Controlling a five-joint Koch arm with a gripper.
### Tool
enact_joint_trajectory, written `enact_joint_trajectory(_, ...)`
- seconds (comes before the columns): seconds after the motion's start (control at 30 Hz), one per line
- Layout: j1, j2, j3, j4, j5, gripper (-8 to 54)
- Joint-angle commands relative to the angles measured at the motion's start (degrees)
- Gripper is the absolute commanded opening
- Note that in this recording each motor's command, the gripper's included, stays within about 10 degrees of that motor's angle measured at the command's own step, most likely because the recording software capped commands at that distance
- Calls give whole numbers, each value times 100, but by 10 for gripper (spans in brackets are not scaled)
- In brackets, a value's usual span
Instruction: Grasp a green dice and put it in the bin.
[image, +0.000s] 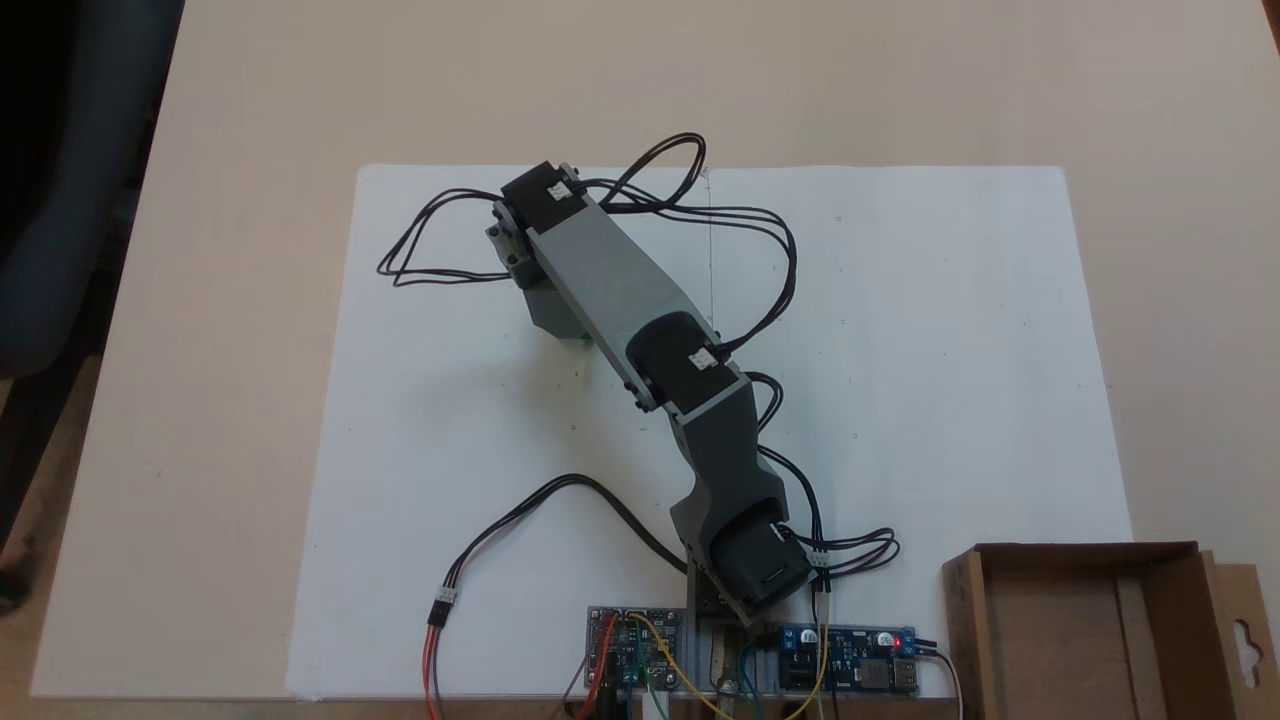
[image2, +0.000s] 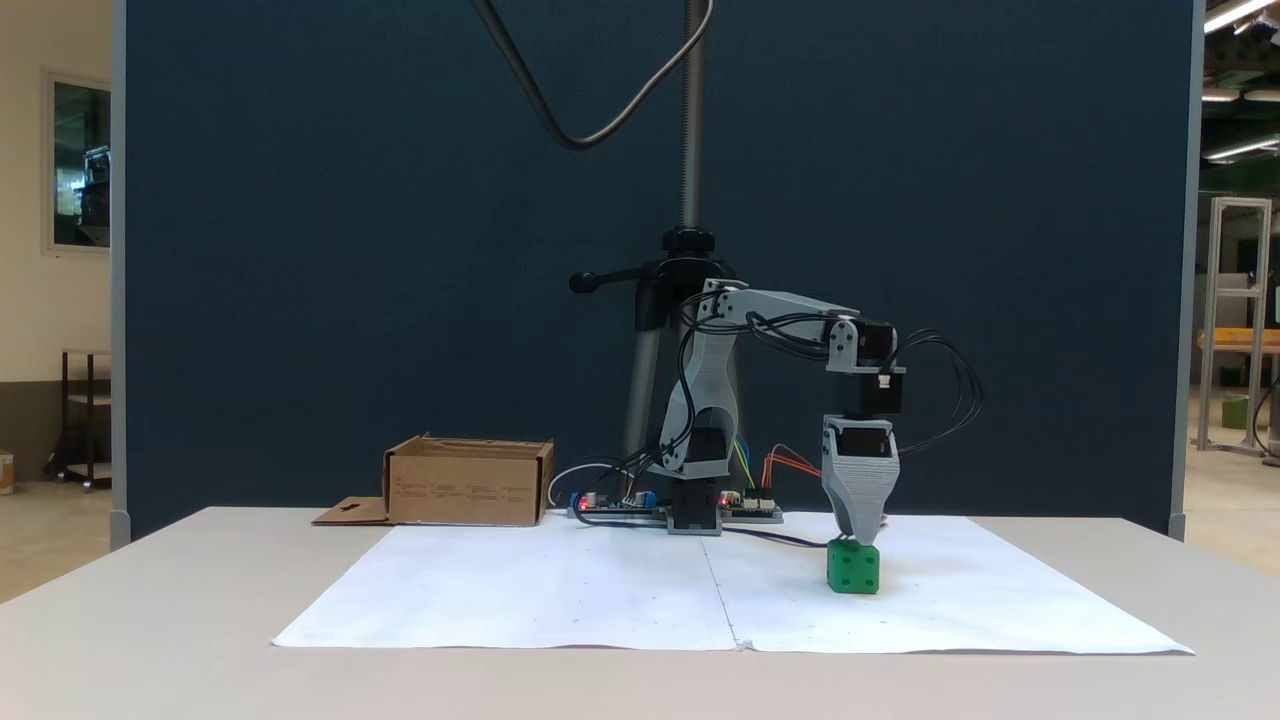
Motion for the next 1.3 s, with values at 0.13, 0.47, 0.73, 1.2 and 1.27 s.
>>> enact_joint_trajectory(0.13, -44, -70, -299, 105, 378, 435)
enact_joint_trajectory(0.47, -9, -316, -299, 105, 387, 433)
enact_joint_trajectory(0.73, -9, -536, -299, 35, 387, 411)
enact_joint_trajectory(1.2, -9, -633, -299, -79, 396, 303)
enact_joint_trajectory(1.27, 0, -633, -299, -97, 387, 257)
